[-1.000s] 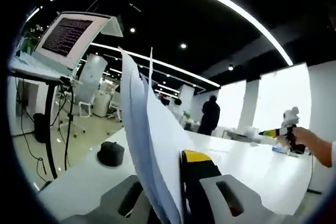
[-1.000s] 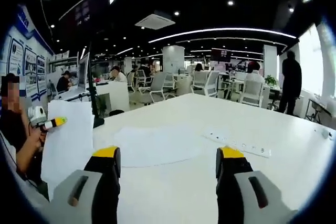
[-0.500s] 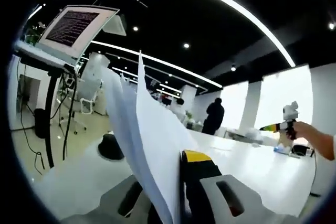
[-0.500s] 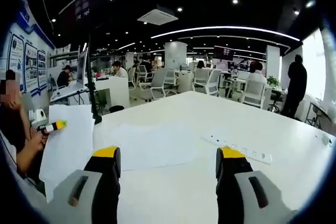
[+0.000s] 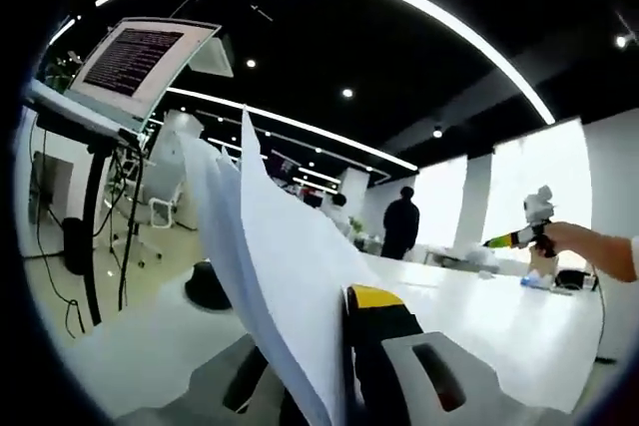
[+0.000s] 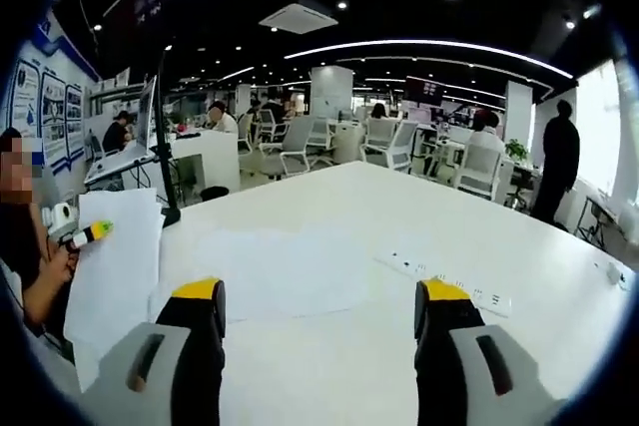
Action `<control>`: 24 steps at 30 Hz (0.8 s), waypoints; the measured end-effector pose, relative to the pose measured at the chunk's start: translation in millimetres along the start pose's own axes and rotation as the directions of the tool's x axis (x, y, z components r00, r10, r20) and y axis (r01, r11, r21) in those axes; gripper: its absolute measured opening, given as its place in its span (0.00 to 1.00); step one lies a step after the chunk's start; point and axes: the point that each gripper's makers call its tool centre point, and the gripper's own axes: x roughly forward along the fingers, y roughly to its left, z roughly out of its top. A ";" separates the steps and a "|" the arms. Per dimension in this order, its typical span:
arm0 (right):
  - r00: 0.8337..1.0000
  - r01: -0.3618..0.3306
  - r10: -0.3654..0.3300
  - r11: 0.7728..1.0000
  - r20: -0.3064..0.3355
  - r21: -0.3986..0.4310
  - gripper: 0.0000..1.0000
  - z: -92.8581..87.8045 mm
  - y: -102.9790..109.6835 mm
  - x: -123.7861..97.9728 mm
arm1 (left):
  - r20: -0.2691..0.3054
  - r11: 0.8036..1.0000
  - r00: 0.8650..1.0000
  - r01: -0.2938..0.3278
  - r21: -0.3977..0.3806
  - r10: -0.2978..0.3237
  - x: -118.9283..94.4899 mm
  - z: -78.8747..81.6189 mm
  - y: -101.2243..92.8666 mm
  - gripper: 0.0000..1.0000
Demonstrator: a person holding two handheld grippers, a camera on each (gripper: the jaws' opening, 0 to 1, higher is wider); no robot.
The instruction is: Organize the stack of printing papers by aligning and flattening the scattered papers on the table
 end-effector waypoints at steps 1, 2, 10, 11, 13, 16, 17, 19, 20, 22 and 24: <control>1.000 0.001 -0.001 1.000 -0.003 -0.005 0.73 -0.5 1.4 0.7 | 0.000 1.000 1.000 0.000 0.000 0.000 -0.1 -0.1 -0.3 0.09; 1.000 0.000 0.000 1.000 -0.004 -0.008 0.73 -0.4 1.8 1.5 | 0.002 1.000 1.000 0.001 0.001 -0.001 -0.2 0.2 -0.9 0.09; 1.000 0.008 -0.008 0.999 -0.014 -0.033 0.78 5.6 5.9 9.1 | 0.004 1.000 1.000 0.010 0.018 -0.010 -0.1 -0.4 -5.0 0.09; 1.000 0.014 -0.015 0.999 -0.017 -0.039 0.79 6.7 5.7 10.4 | 0.004 1.000 1.000 0.011 0.020 -0.011 -0.2 -0.3 -5.4 0.09; 1.000 0.014 -0.015 0.999 -0.019 -0.049 0.80 8.6 6.4 11.9 | 0.007 1.000 1.000 0.013 0.020 -0.013 -0.2 0.0 -5.7 0.09; 1.000 0.013 -0.014 0.998 -0.024 -0.055 0.82 10.7 6.6 15.0 | 0.009 1.000 1.000 0.015 0.021 -0.015 -0.1 0.2 -5.8 0.09; 1.000 0.013 -0.015 0.998 -0.028 -0.059 0.82 11.1 6.0 16.4 | 0.009 1.000 1.000 0.015 0.022 -0.015 -0.1 0.2 -5.8 0.09; 0.999 0.016 -0.017 0.998 -0.028 -0.055 0.86 11.5 4.9 18.4 | 0.010 1.000 1.000 0.018 0.021 -0.018 0.0 0.5 -6.1 0.09; 0.999 0.017 -0.018 0.998 -0.030 -0.054 0.86 11.4 4.6 19.3 | 0.011 1.000 1.000 0.018 0.021 -0.018 0.0 0.6 -6.1 0.09; 0.999 0.018 -0.020 0.998 -0.036 -0.054 0.87 10.8 4.4 20.5 | 0.011 1.000 1.000 0.019 0.021 -0.019 0.1 0.5 -5.5 0.09; 0.999 0.013 -0.016 0.998 -0.041 -0.056 0.88 11.1 2.2 23.1 | 0.013 1.000 1.000 0.019 0.022 -0.020 0.1 0.9 -4.9 0.09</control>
